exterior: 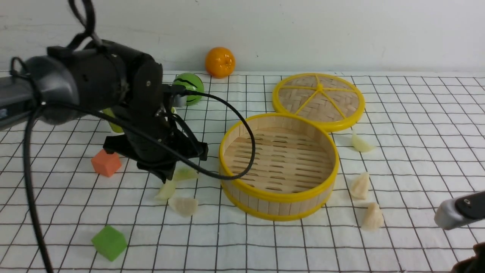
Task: Put the dumplings into the steamer on the table with the white tablecloth.
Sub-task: 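Reach for and grasp a dumpling on the table with the left gripper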
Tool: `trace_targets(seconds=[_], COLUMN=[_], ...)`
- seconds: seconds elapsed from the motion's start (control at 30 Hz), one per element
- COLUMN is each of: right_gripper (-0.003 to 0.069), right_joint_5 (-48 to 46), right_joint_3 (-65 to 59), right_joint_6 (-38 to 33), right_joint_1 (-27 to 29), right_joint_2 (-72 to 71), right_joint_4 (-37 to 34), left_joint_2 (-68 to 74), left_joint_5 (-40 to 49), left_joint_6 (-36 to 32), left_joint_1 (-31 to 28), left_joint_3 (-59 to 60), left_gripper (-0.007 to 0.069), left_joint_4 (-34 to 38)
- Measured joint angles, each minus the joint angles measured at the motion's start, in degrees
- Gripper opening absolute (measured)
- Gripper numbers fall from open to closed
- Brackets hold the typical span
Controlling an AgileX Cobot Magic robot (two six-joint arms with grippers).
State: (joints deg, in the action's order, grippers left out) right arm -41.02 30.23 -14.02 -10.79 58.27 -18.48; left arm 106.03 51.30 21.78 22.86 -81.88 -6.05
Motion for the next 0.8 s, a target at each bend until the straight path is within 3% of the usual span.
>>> trace_targets(seconds=[0.1,0.17,0.3,0.43,0.8], right_gripper=[-0.0004,-0.0004,-0.0002,0.0000,0.0009], right_joint_5=[0.00,0.65,2.43,3.06,3.51], right_joint_3=[0.10,0.10,0.10,0.10,0.10], right_joint_6=[0.00,0.00,0.00,0.00,0.00], right_joint_1=[0.00,0.00,0.00,0.00,0.00], right_joint_2=[0.00,0.00,0.00,0.00,0.00], right_joint_4=[-0.19,-0.41,-0.84,-0.84,-0.84], left_joint_2=[2.36,4.54,7.56,9.29,10.25], left_joint_5=[-0.29,-0.36,-0.31,-1.15,-4.57], left_joint_6=[0.14,-1.47,-8.34,-13.64,-9.22], left_joint_1=[-1.39,-3.40,-4.59,-4.53,-4.53], left_joint_3=[-1.40,-1.90,-2.03,-2.19,-2.31], left_gripper=[0.0173,0.0281,0.0366,0.0369,0.0277], left_joint_4=[0.55,2.22,6.05,7.74,3.00])
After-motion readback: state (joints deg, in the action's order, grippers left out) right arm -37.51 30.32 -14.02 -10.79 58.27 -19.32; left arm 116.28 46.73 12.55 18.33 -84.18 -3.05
